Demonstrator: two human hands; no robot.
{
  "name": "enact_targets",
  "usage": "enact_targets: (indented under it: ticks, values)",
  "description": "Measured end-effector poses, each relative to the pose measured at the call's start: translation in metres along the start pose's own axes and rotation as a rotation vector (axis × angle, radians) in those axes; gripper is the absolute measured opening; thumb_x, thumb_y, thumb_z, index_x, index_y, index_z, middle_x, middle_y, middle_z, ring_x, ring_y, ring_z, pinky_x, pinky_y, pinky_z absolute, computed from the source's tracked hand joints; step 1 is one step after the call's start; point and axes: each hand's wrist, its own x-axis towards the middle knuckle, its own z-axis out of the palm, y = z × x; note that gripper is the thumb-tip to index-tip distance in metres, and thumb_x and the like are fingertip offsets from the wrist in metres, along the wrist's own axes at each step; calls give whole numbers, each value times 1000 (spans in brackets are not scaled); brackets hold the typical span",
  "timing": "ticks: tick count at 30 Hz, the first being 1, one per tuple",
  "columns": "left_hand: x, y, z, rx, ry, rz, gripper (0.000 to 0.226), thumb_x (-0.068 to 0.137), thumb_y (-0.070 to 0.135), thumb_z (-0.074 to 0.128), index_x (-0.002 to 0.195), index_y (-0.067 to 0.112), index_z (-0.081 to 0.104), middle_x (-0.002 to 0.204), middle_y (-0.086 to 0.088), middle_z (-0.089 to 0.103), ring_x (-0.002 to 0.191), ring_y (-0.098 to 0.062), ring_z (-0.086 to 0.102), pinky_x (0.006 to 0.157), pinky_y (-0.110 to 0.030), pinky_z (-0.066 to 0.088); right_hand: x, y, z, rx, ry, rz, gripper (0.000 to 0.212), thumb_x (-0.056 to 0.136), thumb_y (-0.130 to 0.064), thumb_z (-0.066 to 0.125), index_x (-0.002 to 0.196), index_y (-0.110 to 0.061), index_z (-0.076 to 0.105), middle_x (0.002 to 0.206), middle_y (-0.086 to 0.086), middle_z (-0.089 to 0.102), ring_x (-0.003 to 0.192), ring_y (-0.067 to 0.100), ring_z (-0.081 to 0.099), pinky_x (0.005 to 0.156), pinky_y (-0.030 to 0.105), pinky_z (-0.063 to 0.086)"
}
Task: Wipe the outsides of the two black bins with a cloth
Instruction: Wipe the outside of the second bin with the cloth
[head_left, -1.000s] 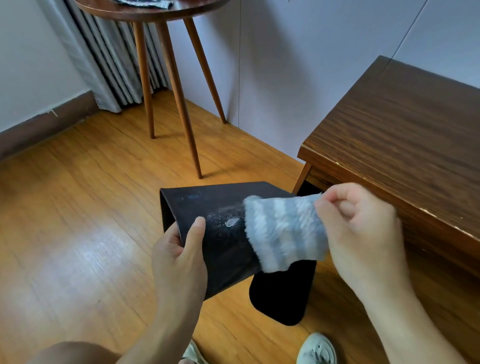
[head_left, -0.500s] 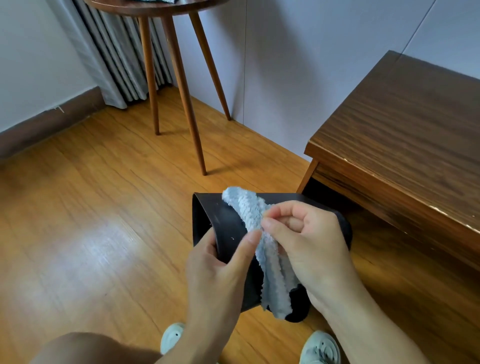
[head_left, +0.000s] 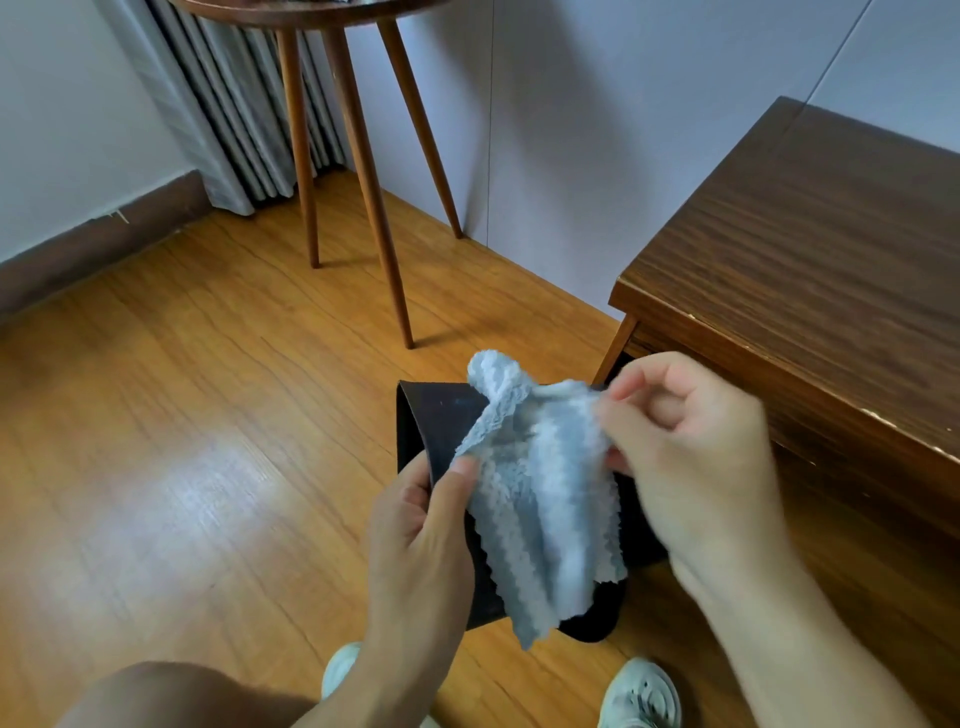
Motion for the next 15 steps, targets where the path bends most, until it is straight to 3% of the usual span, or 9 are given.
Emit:
enact_targets:
  ticks: [2, 5, 9, 11, 12, 14, 15]
  values:
    - [2, 4, -3, -34, -15, -24, 39, 102, 19, 53, 64, 18, 64, 60, 4, 60, 58, -14, 56, 50, -21, 42, 12, 2, -19, -4, 62, 18, 22, 84, -2, 65, 81, -23, 70, 74, 5, 74, 74, 29, 73, 74, 57, 62]
    - [5, 10, -8, -76, 1, -33, 34, 103, 20, 51, 74, 15, 70, 68, -2, 66, 62, -19, 62, 55, -29, 48, 30, 10, -49, -89, 184, 70, 29, 83, -4, 58, 79, -26, 76, 78, 12, 74, 74, 34, 69, 73, 58, 59]
    - [8, 14, -11, -83, 54, -60, 30, 102, 21, 53, 79, 1, 56, 72, -11, 54, 67, -25, 51, 66, -42, 38, 43, 27, -71, -306, 120, 187, 30, 92, -9, 59, 79, -28, 78, 83, -8, 75, 91, 16, 70, 78, 39, 57]
    - [8, 15, -12, -76, 59, -65, 30, 102, 21, 54, 80, 1, 56, 72, -11, 54, 66, -24, 50, 65, -40, 37, 37, 28, -67, -646, 101, 10, 24, 92, -16, 61, 91, -33, 77, 104, -8, 70, 99, 13, 63, 81, 30, 48]
    - [8, 16, -11, -80, 59, -66, 30, 102, 20, 54, 78, 3, 58, 71, -11, 55, 65, -24, 51, 64, -38, 37, 32, 24, -62, -705, 79, -121, 23, 91, -19, 63, 100, -36, 75, 113, -10, 66, 102, 9, 61, 81, 22, 42]
    - [8, 17, -11, -98, 44, -75, 30, 101, 18, 54, 74, 6, 60, 70, -8, 57, 65, -23, 53, 64, -37, 38, 22, 13, -50, -571, -136, -281, 28, 88, -30, 68, 114, -40, 71, 122, -24, 60, 113, -6, 56, 86, 7, 37]
    - [7, 17, -11, -104, 33, -81, 32, 101, 18, 55, 72, 8, 60, 68, -6, 57, 64, -22, 53, 63, -36, 39, 18, 10, -41, -500, -291, -294, 37, 86, -38, 70, 122, -42, 67, 128, -29, 57, 123, -12, 50, 93, 8, 37]
